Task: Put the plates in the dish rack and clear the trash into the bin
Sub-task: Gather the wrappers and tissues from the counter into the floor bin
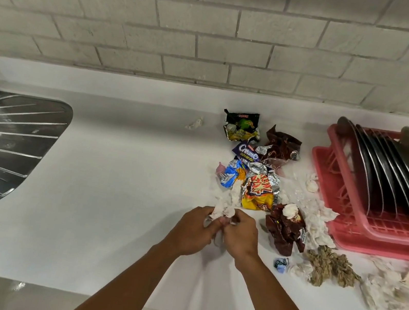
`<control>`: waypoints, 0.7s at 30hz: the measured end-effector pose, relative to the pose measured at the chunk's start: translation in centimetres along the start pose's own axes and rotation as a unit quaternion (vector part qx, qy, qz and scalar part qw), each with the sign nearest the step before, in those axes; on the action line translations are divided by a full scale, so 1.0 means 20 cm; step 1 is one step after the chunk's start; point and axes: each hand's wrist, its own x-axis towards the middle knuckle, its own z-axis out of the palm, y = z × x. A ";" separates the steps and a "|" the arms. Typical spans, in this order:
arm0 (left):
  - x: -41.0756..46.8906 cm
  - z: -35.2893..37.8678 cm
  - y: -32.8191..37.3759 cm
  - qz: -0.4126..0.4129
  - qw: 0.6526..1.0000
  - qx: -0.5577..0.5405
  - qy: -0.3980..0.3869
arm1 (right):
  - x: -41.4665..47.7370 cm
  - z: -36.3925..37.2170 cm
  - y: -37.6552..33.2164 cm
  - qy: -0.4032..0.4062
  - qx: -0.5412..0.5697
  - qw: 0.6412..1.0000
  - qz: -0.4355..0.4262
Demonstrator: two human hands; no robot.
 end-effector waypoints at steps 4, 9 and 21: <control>-0.04 0.06 -0.01 -0.020 0.997 0.011 0.070 | -0.06 -0.01 -0.01 -0.035 0.021 0.999 -0.021; -0.12 0.11 0.03 -0.016 0.993 0.007 0.119 | -0.13 -0.04 0.01 -0.037 0.024 0.998 -0.042; -0.55 0.53 0.32 -0.028 0.978 -0.048 0.200 | -0.49 -0.44 0.19 -0.048 0.033 0.993 -0.106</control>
